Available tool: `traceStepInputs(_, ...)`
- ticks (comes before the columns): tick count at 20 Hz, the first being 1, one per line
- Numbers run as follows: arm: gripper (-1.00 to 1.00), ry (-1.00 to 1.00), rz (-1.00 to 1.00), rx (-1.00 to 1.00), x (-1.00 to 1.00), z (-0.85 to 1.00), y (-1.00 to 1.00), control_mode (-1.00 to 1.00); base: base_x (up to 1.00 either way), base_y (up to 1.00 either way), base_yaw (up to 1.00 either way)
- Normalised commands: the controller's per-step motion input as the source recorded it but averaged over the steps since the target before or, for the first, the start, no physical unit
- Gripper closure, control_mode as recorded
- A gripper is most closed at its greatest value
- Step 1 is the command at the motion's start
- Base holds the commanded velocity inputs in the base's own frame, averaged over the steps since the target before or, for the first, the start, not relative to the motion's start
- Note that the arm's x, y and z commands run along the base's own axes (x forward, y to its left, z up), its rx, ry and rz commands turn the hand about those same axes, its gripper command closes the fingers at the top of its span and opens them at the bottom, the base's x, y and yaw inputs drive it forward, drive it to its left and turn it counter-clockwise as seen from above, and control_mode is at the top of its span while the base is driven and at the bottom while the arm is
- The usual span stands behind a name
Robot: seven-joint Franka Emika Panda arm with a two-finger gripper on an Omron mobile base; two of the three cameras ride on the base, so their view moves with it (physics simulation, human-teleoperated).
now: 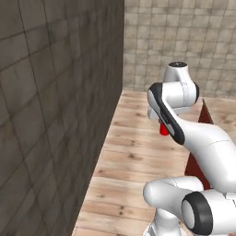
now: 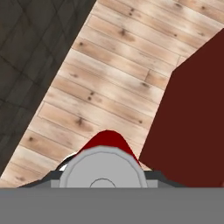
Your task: Four empty soda cans are scattered around the kitchen. Gather all the cans and cluster them next to the stove for recycling.
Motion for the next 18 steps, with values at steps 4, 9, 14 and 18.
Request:
traceStepInputs(4,1.0,0.0,0.0,0.0,0.0,0.0,0.0,1.0,0.93,0.0,-0.08)
traceStepInputs(9,1.0,0.0,0.0,0.0,0.0,0.0,0.0,1.0,0.93,0.0,-0.08)
traceStepInputs(14,1.0,0.0,0.0,0.0,0.0,0.0,0.0,1.0,0.86,0.0,-0.08)
traceStepInputs(18,1.0,0.0,0.0,0.0,0.0,0.0,0.0,1.0,0.84,0.0,-0.08)
